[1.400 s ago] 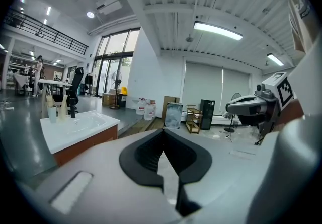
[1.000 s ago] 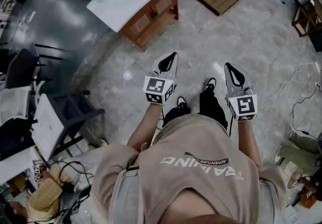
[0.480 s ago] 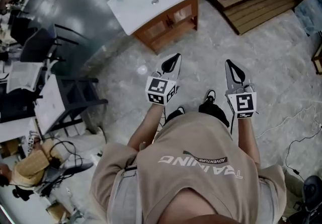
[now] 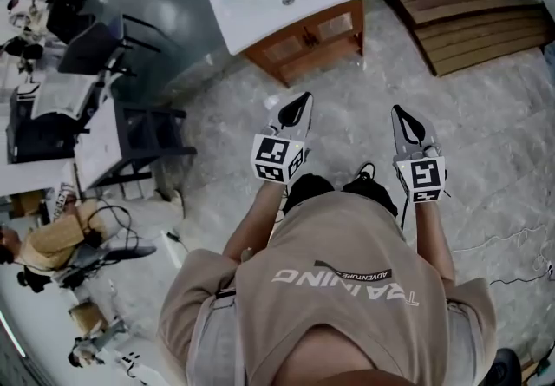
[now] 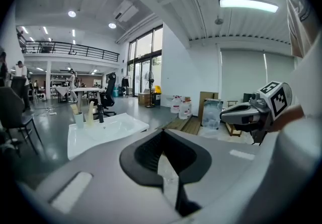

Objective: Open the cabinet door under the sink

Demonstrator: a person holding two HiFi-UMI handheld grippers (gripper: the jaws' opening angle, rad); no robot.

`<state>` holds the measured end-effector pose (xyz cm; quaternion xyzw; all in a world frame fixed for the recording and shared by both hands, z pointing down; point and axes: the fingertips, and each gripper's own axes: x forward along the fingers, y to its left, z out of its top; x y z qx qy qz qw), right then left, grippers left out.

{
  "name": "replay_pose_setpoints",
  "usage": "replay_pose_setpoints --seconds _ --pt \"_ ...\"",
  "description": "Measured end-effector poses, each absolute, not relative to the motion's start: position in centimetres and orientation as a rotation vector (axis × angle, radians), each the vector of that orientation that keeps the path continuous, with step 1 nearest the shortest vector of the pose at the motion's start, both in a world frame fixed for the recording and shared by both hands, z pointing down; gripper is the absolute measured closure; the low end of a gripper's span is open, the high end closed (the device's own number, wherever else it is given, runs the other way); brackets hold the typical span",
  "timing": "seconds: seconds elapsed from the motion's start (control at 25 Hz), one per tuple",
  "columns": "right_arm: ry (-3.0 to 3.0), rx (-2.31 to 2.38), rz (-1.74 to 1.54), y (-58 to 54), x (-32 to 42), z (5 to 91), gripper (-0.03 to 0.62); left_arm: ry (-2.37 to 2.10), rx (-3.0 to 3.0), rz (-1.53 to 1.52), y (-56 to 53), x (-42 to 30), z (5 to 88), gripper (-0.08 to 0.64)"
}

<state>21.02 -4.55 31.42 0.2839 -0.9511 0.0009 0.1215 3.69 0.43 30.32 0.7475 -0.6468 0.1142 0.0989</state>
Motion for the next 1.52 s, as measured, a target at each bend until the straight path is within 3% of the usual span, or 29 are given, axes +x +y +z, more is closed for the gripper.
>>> replay_pose_setpoints --seconds 0.48,1.12,1.52 --pt "-2.78 0.739 0.023 -7.2 19.2 33.7 0.591 -1.932 2.159 0.362 -1.2 3.3 31.1 0.543" --pt "-2.755 0.682 -0.171 -10.9 11.1 28.8 0.591 -1.982 2.191 0.171 -7.1 -5.2 30.3 0.541" --pt "-2.714 0.64 -0.124 -12.5 7.0 30.0 0.591 -1.999 2.109 0.129 -8.2 -10.6 31.6 0.542"
